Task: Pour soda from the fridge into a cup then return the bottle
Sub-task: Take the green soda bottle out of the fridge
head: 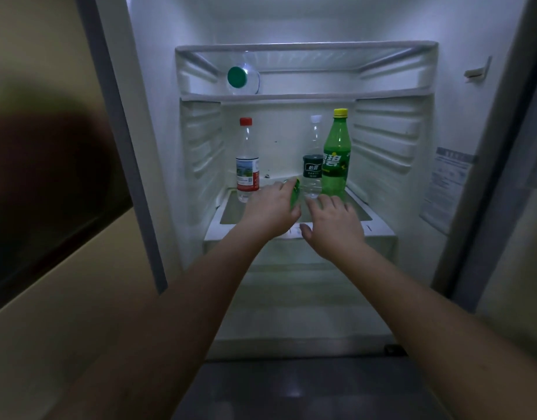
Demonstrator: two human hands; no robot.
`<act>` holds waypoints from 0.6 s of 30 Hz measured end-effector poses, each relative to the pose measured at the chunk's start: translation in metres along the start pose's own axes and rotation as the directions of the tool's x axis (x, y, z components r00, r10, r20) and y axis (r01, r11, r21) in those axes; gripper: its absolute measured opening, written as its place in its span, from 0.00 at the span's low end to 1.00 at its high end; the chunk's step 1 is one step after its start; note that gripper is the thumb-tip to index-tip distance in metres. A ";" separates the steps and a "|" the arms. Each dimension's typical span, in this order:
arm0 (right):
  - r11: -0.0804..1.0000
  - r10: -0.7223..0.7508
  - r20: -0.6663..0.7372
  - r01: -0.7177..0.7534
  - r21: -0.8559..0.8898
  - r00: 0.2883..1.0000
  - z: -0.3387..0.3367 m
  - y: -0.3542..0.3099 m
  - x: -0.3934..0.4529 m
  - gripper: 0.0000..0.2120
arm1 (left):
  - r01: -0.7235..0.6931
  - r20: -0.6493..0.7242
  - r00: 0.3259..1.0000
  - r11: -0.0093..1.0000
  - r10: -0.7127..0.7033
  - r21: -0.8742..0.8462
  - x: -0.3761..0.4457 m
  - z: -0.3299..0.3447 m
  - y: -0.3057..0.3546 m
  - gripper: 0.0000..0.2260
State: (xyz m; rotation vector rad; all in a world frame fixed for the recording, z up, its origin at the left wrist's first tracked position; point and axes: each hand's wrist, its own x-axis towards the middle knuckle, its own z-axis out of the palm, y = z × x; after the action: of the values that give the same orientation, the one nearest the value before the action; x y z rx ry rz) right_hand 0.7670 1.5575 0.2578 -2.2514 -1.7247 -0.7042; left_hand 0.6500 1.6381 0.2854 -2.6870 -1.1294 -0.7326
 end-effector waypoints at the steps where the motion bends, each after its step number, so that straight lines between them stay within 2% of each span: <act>1: 1.000 0.004 0.000 -0.004 -0.004 1.000 0.003 0.001 0.005 0.29 | 0.010 0.010 1.000 1.000 -0.010 0.005 0.010 0.006 -0.003 0.26; 3: 1.000 0.000 0.013 0.000 -0.005 1.000 0.008 0.002 0.015 0.29 | 0.055 0.044 0.997 0.998 -0.056 0.016 0.032 0.017 -0.010 0.24; 7: 1.000 -0.014 0.030 0.014 -0.003 0.999 0.019 0.005 0.029 0.28 | 0.124 -0.013 0.992 0.987 -0.126 -0.100 0.073 0.037 -0.022 0.19; 10: 1.000 0.022 0.042 -0.023 0.013 0.999 0.024 0.014 0.038 0.28 | 0.230 0.125 0.969 0.959 -0.211 -0.167 0.099 0.043 -0.022 0.18; 14: 0.998 0.051 0.042 -0.052 0.026 0.998 0.030 0.025 0.045 0.28 | 0.378 0.280 0.905 0.909 -0.321 -0.177 0.124 0.049 -0.024 0.15; 18: 0.998 0.051 0.034 -0.052 0.040 0.998 0.033 0.031 0.050 0.28 | 0.480 0.465 0.805 0.865 -0.368 -0.146 0.138 0.053 -0.027 0.23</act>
State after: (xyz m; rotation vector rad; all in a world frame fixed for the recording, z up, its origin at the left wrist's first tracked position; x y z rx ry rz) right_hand 0.8142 1.6055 0.2574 -2.2837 -1.6737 -0.6183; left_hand 0.7343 1.7614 0.3040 -2.9237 -1.9232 -0.3568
